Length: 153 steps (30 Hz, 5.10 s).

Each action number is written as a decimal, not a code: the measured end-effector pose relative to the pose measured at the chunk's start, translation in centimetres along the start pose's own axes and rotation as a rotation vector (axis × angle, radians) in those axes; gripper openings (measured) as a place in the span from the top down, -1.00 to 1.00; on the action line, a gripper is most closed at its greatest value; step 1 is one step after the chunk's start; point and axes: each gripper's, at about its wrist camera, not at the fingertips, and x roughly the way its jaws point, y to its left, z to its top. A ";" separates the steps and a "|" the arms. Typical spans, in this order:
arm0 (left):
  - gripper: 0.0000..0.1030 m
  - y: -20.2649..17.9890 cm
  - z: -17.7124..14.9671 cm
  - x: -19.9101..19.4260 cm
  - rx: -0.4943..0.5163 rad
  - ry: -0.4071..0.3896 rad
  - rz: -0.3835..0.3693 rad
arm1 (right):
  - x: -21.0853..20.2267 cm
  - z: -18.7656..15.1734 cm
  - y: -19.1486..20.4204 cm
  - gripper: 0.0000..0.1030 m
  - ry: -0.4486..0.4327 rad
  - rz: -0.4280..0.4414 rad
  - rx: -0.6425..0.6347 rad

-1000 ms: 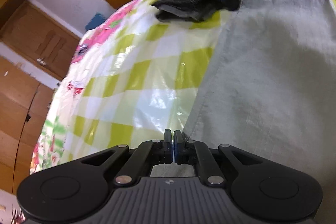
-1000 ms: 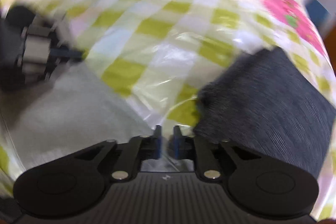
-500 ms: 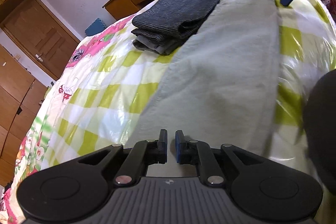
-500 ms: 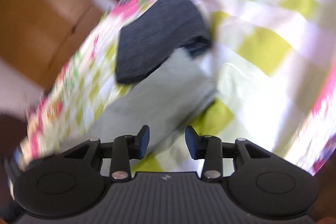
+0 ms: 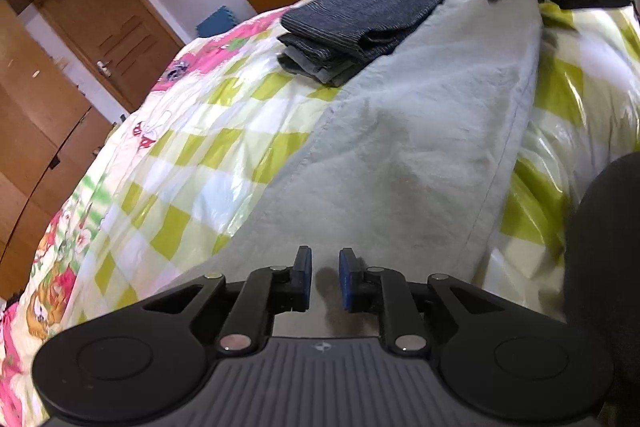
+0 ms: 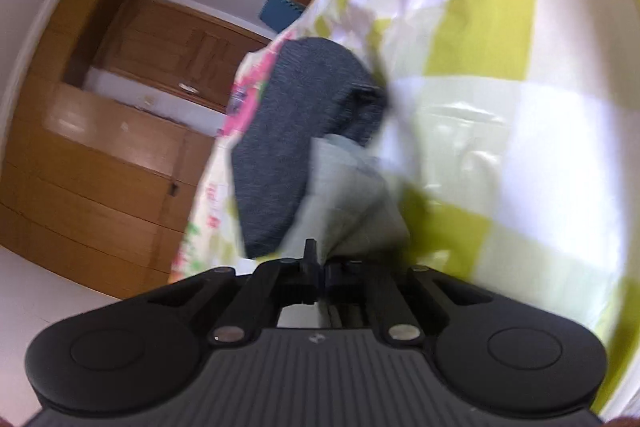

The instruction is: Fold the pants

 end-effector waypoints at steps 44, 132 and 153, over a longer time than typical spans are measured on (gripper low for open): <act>0.03 16.2 -25.3 -12.4 -0.840 0.015 0.377 | 20.2 -58.0 36.7 0.80 0.760 0.312 -1.527; -0.16 9.8 -14.7 -8.4 -0.508 0.061 0.246 | 27.2 -36.8 32.6 0.42 0.926 0.347 -1.515; -0.25 10.5 -13.1 -6.5 -0.419 0.165 0.275 | 13.1 -14.4 15.6 0.06 0.486 -0.126 -0.940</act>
